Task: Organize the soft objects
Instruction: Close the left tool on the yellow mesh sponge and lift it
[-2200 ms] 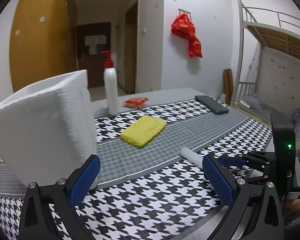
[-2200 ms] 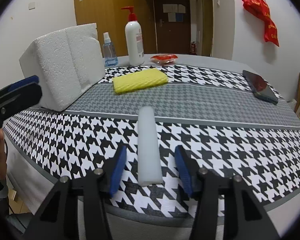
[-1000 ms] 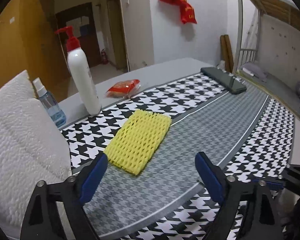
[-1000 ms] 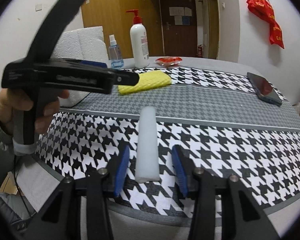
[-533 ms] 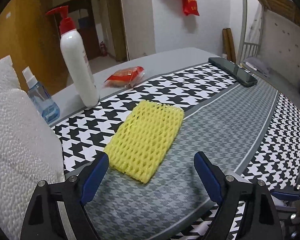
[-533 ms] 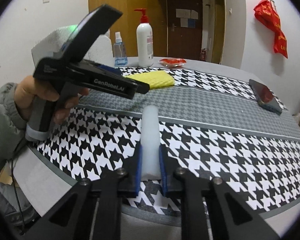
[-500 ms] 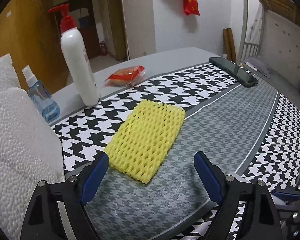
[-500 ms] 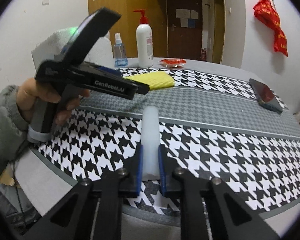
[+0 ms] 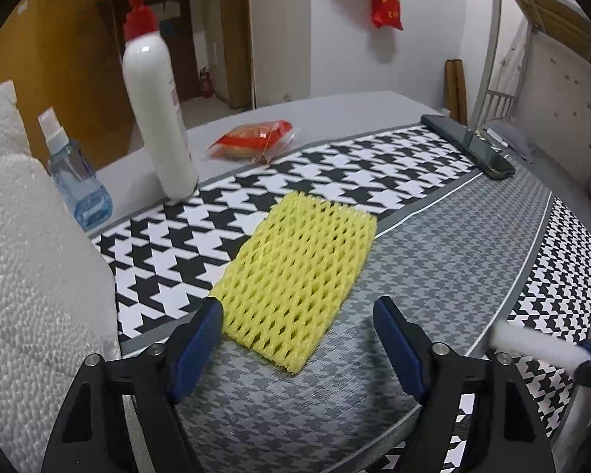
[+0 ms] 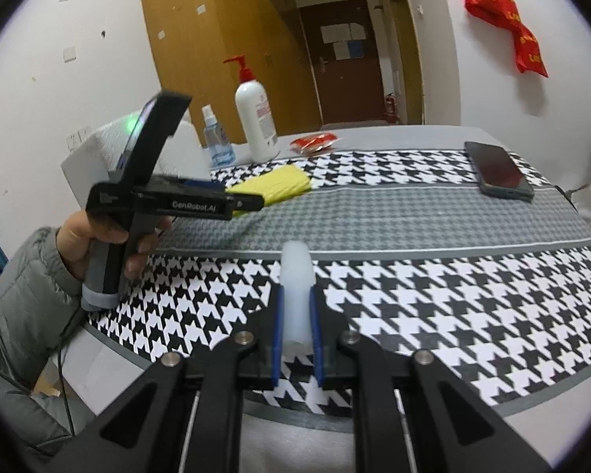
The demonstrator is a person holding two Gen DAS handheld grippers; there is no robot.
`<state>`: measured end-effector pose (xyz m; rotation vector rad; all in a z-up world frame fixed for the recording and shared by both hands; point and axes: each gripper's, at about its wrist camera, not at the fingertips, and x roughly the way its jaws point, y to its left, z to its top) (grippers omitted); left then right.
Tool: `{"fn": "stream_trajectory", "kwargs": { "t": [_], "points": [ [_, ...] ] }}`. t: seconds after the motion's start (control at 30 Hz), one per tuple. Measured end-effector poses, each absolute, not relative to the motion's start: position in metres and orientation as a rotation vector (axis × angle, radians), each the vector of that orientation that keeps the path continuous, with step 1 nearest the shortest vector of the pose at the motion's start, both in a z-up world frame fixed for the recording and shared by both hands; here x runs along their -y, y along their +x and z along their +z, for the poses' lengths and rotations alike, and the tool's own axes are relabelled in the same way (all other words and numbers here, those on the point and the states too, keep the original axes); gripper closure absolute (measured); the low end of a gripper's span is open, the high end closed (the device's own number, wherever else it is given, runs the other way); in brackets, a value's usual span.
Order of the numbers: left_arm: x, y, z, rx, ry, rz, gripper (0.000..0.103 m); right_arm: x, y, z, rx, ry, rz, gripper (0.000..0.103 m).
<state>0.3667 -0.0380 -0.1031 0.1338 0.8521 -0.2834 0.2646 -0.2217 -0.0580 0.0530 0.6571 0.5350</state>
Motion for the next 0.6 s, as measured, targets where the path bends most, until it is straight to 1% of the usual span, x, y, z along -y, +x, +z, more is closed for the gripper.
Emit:
{"fn": "stream_trajectory", "kwargs": {
  "t": [0.13,0.27,0.43,0.47,0.5,0.6],
  "points": [
    [0.037,0.367,-0.104,-0.856,0.136,-0.283,0.031,0.229,0.261,-0.051,-0.638,0.074,0.531,0.088],
    [0.036,0.368,-0.105,-0.862,0.141,-0.265,0.036,0.233,0.258,-0.045,-0.623,0.079,0.524,0.088],
    [0.037,0.368,-0.106,-0.867,0.171,-0.229,0.048,0.240,0.257,-0.043,-0.617,0.082,0.498,0.087],
    [0.037,0.368,-0.106,-0.866,0.173,-0.225,0.053,0.242,0.258,-0.043,-0.618,0.087,0.489,0.087],
    [0.036,0.368,-0.106,-0.862,0.176,-0.212,0.061,0.243,0.259,-0.044,-0.620,0.092,0.483,0.087],
    [0.031,0.368,-0.104,-0.852,0.168,-0.188,0.077,0.248,0.261,-0.045,-0.624,0.106,0.458,0.087]
  ]
}}
